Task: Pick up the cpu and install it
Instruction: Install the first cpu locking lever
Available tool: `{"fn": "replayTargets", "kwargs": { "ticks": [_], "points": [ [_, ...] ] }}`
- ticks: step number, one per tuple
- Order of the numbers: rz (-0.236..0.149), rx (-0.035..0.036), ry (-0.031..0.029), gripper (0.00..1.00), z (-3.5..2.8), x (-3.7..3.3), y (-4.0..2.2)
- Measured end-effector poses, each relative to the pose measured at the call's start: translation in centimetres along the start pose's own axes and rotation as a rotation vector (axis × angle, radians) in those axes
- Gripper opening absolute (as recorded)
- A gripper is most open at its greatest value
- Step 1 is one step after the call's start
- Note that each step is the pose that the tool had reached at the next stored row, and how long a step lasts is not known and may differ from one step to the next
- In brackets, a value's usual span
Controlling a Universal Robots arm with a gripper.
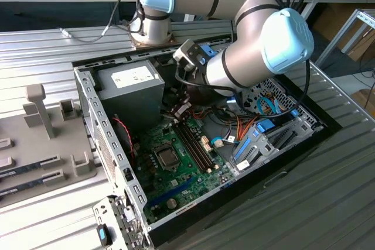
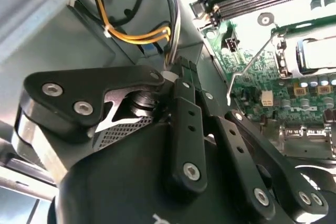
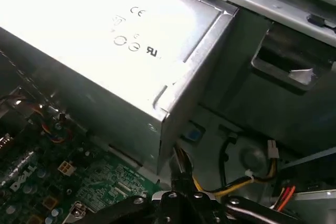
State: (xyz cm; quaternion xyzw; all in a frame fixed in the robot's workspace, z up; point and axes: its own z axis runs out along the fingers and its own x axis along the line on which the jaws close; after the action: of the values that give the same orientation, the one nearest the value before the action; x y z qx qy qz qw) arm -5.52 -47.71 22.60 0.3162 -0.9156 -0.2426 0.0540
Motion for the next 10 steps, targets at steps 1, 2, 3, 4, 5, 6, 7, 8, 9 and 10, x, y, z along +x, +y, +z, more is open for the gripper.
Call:
{"fn": "replayTargets", "kwargs": {
  "ticks": [1,2,3,4,5,6,7,8,9,10],
  "points": [
    [0.002,0.0002,-0.0008,0.11,0.05,0.11,0.06],
    [0.008,0.0007,-0.0043,0.11,0.09,0.14,0.07],
    [0.027,0.0019,-0.0147,0.11,0.15,0.14,0.04],
    [0.039,0.0029,-0.0209,0.11,0.17,0.15,0.02],
    [0.050,0.0042,-0.0262,0.11,0.18,0.14,0.02],
    [0.056,0.0083,-0.0267,0.11,0.19,0.13,0.03],
    [0.062,0.0255,-0.0168,0.11,0.13,0.13,0.06],
    [0.069,0.0489,-0.0016,0.11,0.08,0.07,0.18],
    [0.073,0.0646,0.0086,0.11,0.07,0.04,0.22],
    [0.079,0.0846,0.0218,0.11,0.04,0.03,0.25]
  ]
}}
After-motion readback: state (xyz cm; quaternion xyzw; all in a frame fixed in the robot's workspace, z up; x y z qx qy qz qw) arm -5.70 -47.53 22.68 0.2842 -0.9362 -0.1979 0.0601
